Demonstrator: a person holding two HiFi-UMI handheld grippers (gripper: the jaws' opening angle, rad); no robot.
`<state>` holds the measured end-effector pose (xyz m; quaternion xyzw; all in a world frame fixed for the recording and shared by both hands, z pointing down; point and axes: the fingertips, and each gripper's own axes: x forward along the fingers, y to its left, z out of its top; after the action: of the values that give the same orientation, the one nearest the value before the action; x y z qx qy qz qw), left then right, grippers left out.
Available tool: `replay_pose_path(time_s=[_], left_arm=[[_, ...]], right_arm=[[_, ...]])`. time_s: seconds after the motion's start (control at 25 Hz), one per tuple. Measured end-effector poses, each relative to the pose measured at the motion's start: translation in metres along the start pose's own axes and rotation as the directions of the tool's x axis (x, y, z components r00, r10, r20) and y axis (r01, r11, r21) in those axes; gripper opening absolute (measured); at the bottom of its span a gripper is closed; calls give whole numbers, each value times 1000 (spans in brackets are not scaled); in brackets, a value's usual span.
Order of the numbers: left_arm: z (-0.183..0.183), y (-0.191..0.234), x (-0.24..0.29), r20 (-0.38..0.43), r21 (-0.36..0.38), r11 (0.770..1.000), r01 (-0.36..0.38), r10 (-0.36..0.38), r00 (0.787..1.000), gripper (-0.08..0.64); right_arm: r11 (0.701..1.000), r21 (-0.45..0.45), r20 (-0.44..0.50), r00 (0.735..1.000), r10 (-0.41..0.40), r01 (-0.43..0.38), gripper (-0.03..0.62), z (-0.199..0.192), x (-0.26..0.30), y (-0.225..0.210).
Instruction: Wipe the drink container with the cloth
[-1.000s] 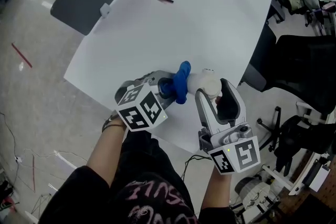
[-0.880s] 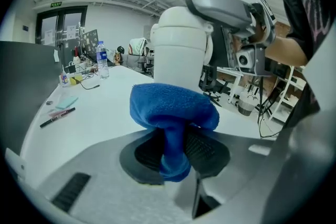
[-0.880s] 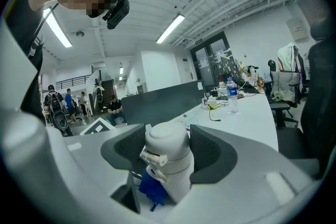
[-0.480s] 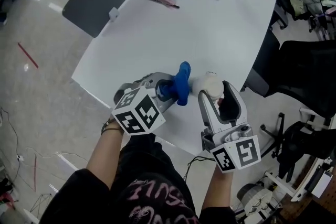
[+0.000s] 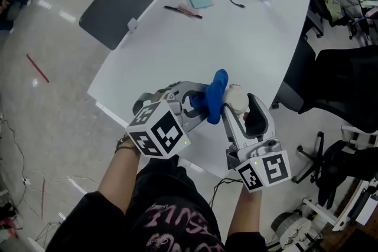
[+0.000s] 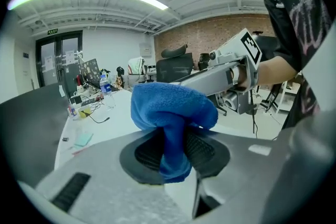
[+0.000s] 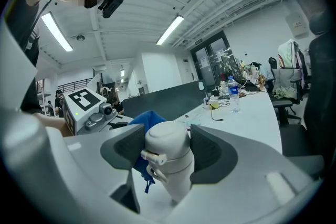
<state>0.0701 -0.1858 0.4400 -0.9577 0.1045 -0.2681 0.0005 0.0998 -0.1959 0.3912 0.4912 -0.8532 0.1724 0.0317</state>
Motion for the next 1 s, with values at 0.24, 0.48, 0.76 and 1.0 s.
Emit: replay_pose_path(time_s=[0.24,0.48,0.76,1.0], left_arm=[[-6,-2,6,-8,-12,1000,18,-19,1000,97],[-20,-4,15,-19,-49,998,37,-38,999,97],[-42,-7,27,-38,-98,994,57,-61,997,98],[-62,-6,40,-83,-109,991,72,-81,993,98]], right_arm=[[1000,4,1,1000,6,-6,279,0,1,-1],[1000,5,-4,1000,7,-7,279,-1,2,-1],[1000,2,-11,1000,7,-7,278,0,1,0],[1000,-4,-21,1000,4,-4,279,-1,5,-2]])
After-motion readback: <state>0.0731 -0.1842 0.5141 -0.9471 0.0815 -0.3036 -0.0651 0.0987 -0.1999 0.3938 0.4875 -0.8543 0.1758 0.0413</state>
